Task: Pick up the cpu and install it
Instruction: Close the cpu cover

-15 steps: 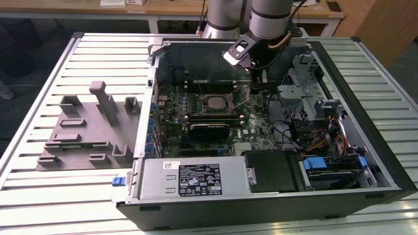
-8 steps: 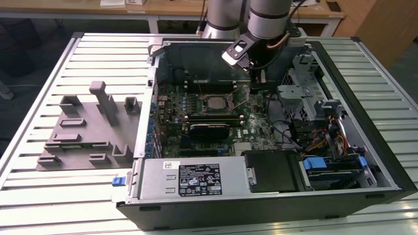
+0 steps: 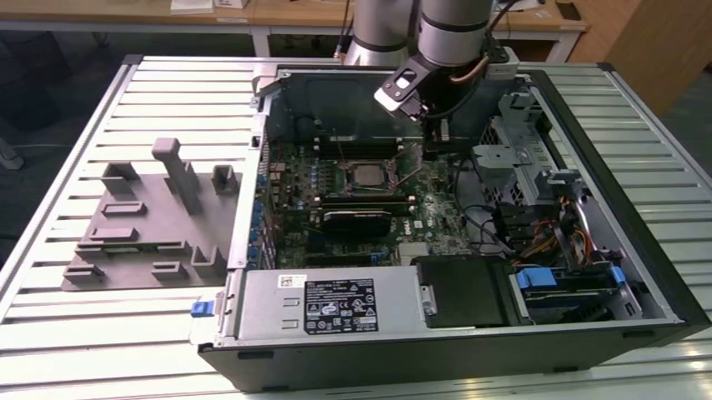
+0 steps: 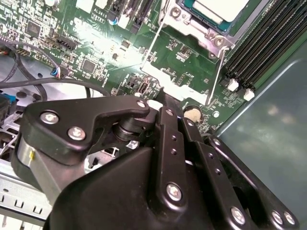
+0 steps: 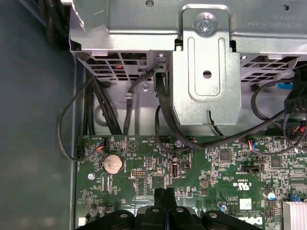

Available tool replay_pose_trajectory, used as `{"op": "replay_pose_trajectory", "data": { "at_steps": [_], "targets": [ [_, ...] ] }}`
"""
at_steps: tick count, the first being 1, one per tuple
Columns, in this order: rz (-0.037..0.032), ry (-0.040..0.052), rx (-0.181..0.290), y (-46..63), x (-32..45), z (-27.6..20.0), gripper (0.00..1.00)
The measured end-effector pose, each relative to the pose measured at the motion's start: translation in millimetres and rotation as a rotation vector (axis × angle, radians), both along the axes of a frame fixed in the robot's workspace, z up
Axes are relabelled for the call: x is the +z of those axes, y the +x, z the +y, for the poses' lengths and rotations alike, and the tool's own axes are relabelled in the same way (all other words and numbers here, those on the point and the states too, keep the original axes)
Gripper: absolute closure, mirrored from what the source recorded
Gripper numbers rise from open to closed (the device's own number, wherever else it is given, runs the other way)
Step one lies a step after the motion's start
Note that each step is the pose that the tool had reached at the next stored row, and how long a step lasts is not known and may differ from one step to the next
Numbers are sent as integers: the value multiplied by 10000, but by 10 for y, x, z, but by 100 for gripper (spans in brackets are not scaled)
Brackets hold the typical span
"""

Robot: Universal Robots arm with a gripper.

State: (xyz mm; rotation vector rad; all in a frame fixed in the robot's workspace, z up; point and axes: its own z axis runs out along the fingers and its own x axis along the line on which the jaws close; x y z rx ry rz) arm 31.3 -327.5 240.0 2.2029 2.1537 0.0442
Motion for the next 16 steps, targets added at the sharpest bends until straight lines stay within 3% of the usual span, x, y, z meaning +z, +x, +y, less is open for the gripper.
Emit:
{"op": "replay_pose_trajectory", "data": {
  "at_steps": [16],
  "targets": [
    [0, 1, -3, -203, 0, 0, 89]
  ]
}}
